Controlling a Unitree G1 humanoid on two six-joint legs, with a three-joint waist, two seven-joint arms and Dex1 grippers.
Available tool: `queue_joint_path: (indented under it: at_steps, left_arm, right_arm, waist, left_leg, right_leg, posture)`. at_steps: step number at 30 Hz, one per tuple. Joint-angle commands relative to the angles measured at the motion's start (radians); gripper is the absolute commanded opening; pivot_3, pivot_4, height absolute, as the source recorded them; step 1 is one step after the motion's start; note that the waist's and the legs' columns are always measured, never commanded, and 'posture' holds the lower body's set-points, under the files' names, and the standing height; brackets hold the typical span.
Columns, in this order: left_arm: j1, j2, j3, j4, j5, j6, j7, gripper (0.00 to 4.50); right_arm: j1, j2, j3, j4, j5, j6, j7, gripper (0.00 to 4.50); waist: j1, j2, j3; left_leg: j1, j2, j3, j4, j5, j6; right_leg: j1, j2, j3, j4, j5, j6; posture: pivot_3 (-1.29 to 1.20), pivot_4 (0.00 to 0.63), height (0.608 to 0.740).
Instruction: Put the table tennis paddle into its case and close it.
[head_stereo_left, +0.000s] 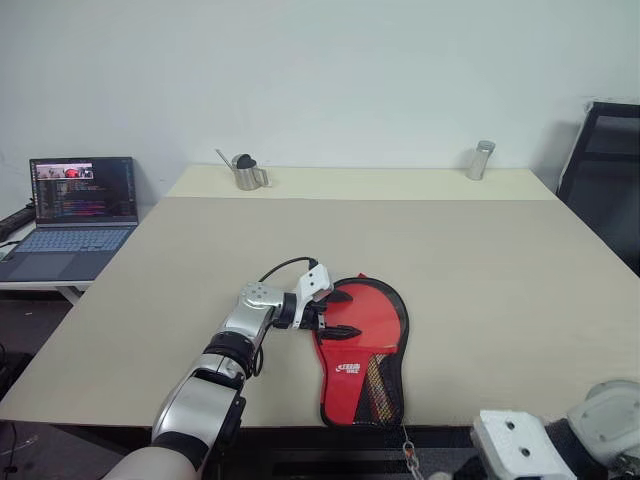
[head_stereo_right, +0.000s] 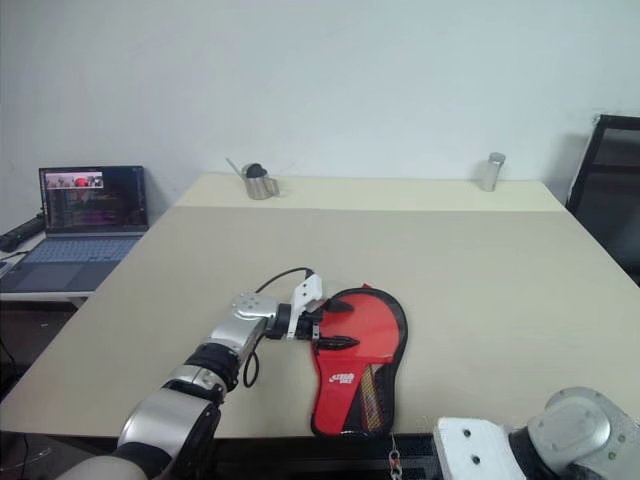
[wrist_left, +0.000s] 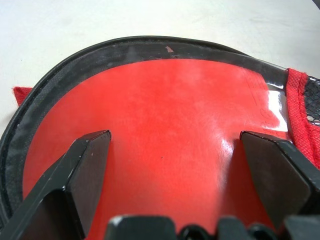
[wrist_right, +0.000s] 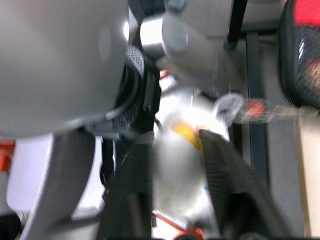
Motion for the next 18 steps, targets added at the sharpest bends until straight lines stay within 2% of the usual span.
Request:
queue_joint_path:
  at_steps: [1, 3, 5, 8, 11, 12, 15, 18]
  left_arm:
    - [0.040, -0.002, -0.041, 0.032, 0.053, 0.018, 0.015, 4.50]
    - [0.043, -0.001, -0.041, 0.028, 0.053, 0.018, 0.013, 4.50]
    - [0.050, -0.001, -0.041, 0.009, 0.047, 0.025, 0.008, 4.50]
    - [0.067, 0.001, -0.036, -0.032, 0.034, 0.040, -0.005, 4.50]
    - [0.090, 0.009, -0.036, -0.122, 0.013, 0.063, -0.032, 4.50]
    - [0.097, 0.011, -0.036, -0.152, 0.006, 0.073, -0.038, 4.50]
    - [0.125, 0.029, -0.025, -0.293, -0.033, 0.126, -0.059, 4.50]
    - [0.173, 0.060, 0.000, -0.492, -0.100, 0.236, -0.077, 4.50]
  right_arm:
    - [-0.143, 0.042, -0.079, 0.078, 0.356, 0.106, -0.121, 2.89]
    - [-0.197, 0.042, -0.092, 0.118, 0.478, 0.149, -0.185, 3.63]
    - [-0.270, 0.075, -0.098, 0.206, 0.514, 0.173, -0.278, 4.30]
    - [-0.345, 0.136, -0.077, 0.315, 0.413, 0.155, -0.347, 4.30]
    - [-0.354, 0.213, -0.027, 0.438, 0.205, 0.020, -0.335, 4.30]
    - [-0.358, 0.239, -0.017, 0.472, 0.161, -0.013, -0.330, 4.30]
    - [-0.376, 0.338, 0.015, 0.569, 0.036, -0.157, -0.287, 4.30]
    - [-0.416, 0.418, 0.017, 0.676, 0.028, -0.191, -0.221, 4.30]
  waist:
    - [-0.003, 0.000, 0.000]
    - [-0.003, -0.001, 0.000]
    - [-0.003, -0.001, 0.000]
    - [-0.003, -0.001, 0.000]
    - [-0.002, -0.001, 0.000]
    - [-0.003, -0.001, 0.000]
    - [-0.005, -0.001, 0.000]
    - [-0.014, 0.000, 0.003]
  left_leg:
    - [0.000, 0.001, 0.000, 0.000, 0.000, 0.000]
    - [0.000, 0.000, 0.000, 0.000, 0.000, 0.001]
    - [-0.001, 0.000, 0.000, 0.000, 0.001, 0.001]
    - [-0.001, -0.001, 0.000, 0.000, 0.002, 0.003]
    - [-0.007, -0.001, 0.000, 0.000, 0.002, 0.003]
    - [-0.008, -0.001, 0.000, 0.000, 0.002, 0.004]
    - [-0.009, -0.001, 0.002, 0.000, -0.001, 0.007]
    - [-0.010, -0.001, 0.002, 0.000, -0.001, 0.008]
  right_leg:
    - [0.000, 0.000, 0.000, 0.000, 0.000, 0.000]
    - [0.000, 0.000, 0.000, 0.000, 0.000, 0.000]
    - [0.000, -0.002, 0.000, 0.000, 0.000, 0.000]
    - [0.000, -0.004, 0.000, -0.001, 0.000, 0.000]
    - [0.000, -0.003, 0.000, -0.001, 0.001, 0.001]
    - [-0.001, -0.002, 0.000, -0.001, 0.004, 0.006]
    - [-0.002, 0.003, -0.001, -0.001, 0.003, 0.007]
    - [-0.003, 0.005, 0.000, -0.001, 0.003, 0.008]
  posture:
    - [0.00, 0.150, 0.740]
    - [0.00, 0.150, 0.740]
    - [0.00, 0.150, 0.740]
    - [0.00, 0.150, 0.740]
    - [0.00, 0.150, 0.740]
    - [0.00, 0.150, 0.740]
    - [0.00, 0.150, 0.740]
    - [0.00, 0.150, 0.740]
